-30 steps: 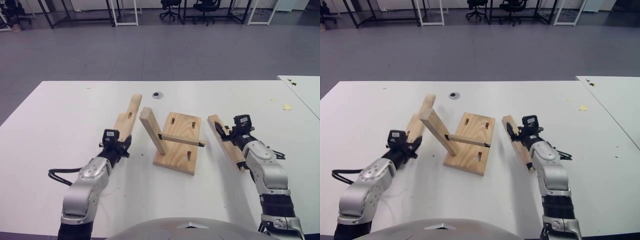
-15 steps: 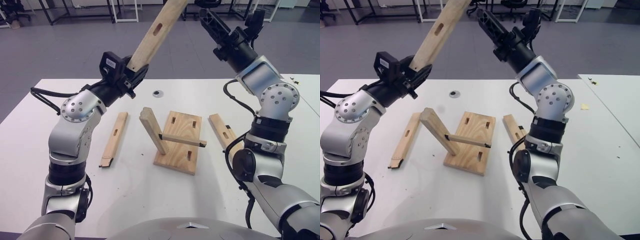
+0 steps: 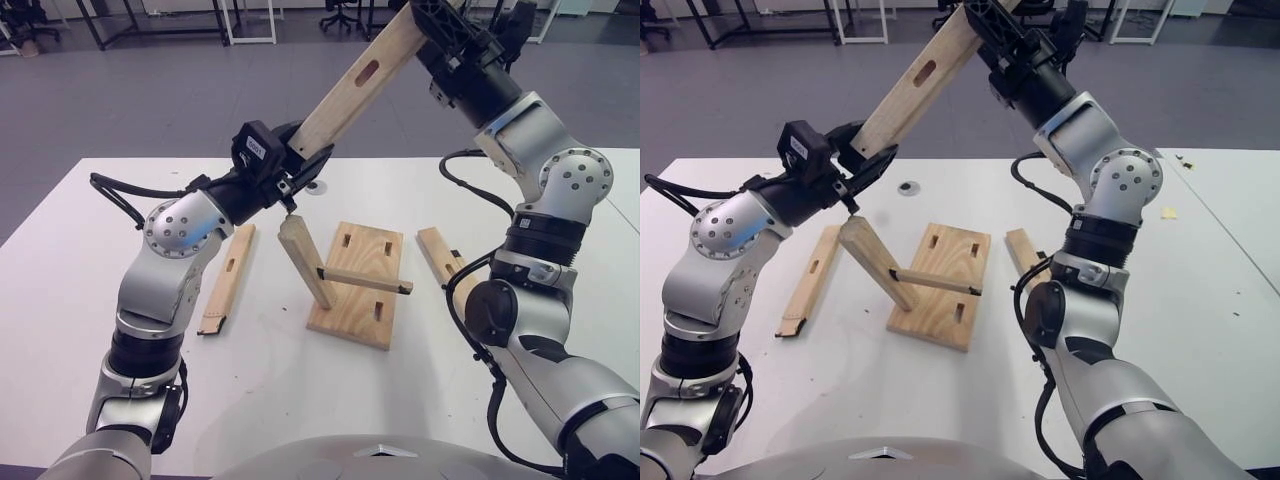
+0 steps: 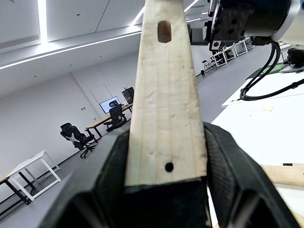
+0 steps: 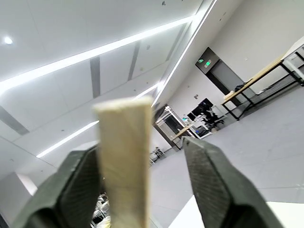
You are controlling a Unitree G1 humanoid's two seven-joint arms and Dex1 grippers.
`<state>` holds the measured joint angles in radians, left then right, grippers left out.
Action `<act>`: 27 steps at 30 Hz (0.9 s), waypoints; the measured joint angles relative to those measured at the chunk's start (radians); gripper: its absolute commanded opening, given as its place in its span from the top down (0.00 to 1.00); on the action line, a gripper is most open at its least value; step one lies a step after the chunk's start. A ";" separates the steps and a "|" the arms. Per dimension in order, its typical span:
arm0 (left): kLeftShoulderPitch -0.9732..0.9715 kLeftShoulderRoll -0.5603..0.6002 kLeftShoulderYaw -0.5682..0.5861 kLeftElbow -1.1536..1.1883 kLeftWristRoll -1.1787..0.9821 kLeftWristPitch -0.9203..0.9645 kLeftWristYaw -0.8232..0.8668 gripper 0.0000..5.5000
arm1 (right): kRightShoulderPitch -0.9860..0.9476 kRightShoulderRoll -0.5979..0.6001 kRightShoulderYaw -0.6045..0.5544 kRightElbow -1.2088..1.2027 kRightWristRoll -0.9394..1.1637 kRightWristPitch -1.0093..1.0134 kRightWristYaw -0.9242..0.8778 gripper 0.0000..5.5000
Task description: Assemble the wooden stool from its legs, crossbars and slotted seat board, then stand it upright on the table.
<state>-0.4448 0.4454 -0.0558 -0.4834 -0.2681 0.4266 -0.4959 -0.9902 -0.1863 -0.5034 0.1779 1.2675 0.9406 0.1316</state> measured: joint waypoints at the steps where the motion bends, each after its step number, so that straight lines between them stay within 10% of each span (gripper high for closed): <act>1: 0.001 0.001 -0.001 0.003 0.006 -0.012 -0.003 0.62 | 0.000 -0.003 -0.003 -0.001 0.023 0.004 -0.009 0.61; 11: 0.018 0.012 -0.005 0.013 0.036 -0.090 -0.025 0.62 | 0.014 -0.022 0.013 -0.079 0.092 0.017 -0.046 0.81; 15: 0.027 0.013 -0.003 0.051 0.047 -0.082 -0.015 0.46 | 0.077 -0.029 0.036 -0.185 0.022 -0.053 -0.099 0.82; 27: 0.477 -0.110 0.189 -0.110 0.034 0.181 0.249 0.31 | 1.034 0.119 -0.052 -0.876 0.062 -0.192 -0.583 0.82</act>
<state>0.0324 0.3354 0.1330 -0.5932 -0.2342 0.6079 -0.2468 0.0441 -0.0674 -0.5556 -0.6986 1.3298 0.7490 -0.4512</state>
